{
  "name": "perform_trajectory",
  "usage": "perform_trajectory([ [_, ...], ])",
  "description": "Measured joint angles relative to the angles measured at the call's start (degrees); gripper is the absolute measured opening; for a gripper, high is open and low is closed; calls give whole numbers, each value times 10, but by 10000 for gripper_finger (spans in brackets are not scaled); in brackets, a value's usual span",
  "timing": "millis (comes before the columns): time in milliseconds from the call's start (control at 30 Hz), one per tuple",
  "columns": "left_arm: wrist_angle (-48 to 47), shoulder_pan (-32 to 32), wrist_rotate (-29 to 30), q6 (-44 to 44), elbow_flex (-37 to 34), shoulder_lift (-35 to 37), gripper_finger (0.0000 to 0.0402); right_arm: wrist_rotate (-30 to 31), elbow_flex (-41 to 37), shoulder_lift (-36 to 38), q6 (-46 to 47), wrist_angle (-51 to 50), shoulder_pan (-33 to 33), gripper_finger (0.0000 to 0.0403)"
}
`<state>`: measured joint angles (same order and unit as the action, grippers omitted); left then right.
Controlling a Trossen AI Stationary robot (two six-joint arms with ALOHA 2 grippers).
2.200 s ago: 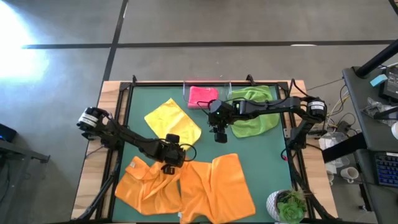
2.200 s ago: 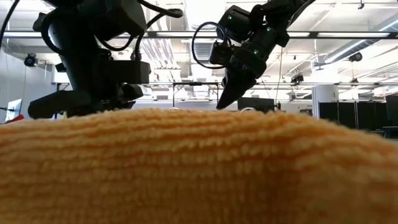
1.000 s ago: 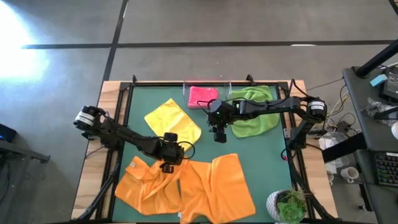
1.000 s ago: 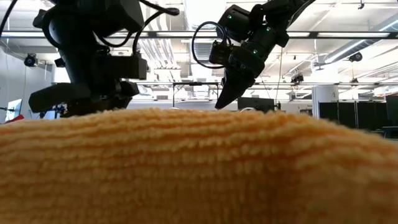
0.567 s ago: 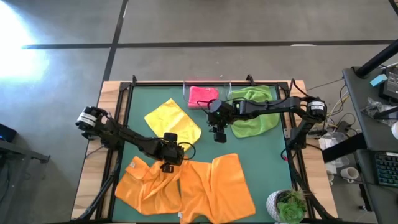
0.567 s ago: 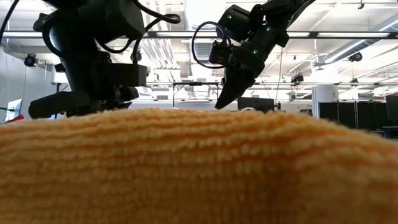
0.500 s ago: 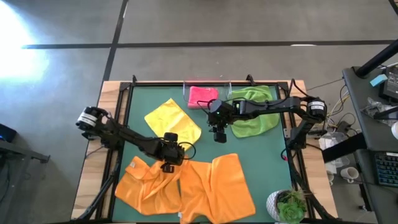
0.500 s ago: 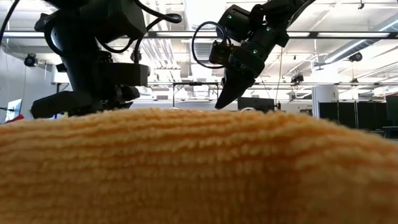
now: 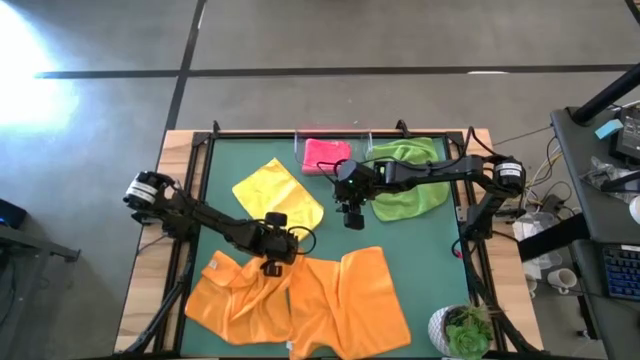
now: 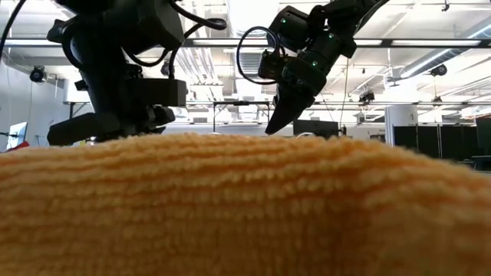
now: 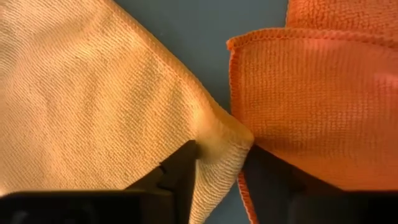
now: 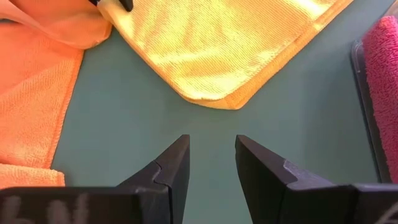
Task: Fold microfiber towels
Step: Fold the yellow microfiber towel
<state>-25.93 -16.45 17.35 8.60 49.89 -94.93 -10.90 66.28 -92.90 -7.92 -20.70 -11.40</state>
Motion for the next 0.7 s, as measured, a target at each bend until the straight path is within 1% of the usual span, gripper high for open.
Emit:
perform_trajectory([
  [200, -3, 0, 0, 0, 2, 0, 32, 0, 0, 0, -1, 0, 0, 121],
  [300, -4, 0, 0, 0, 14, 3, 6, 0, 0, 0, -16, 0, 0, 121],
  [467, -6, 0, 0, 0, 30, 17, 8, -1, 0, 0, -51, 0, 1, 121],
  [600, -31, 0, -1, 0, 40, 30, 8, -2, 0, 0, -94, 1, 3, 121],
  [700, -54, 0, -9, 0, 44, 42, 8, -36, 0, 0, -156, 5, 4, 121],
])
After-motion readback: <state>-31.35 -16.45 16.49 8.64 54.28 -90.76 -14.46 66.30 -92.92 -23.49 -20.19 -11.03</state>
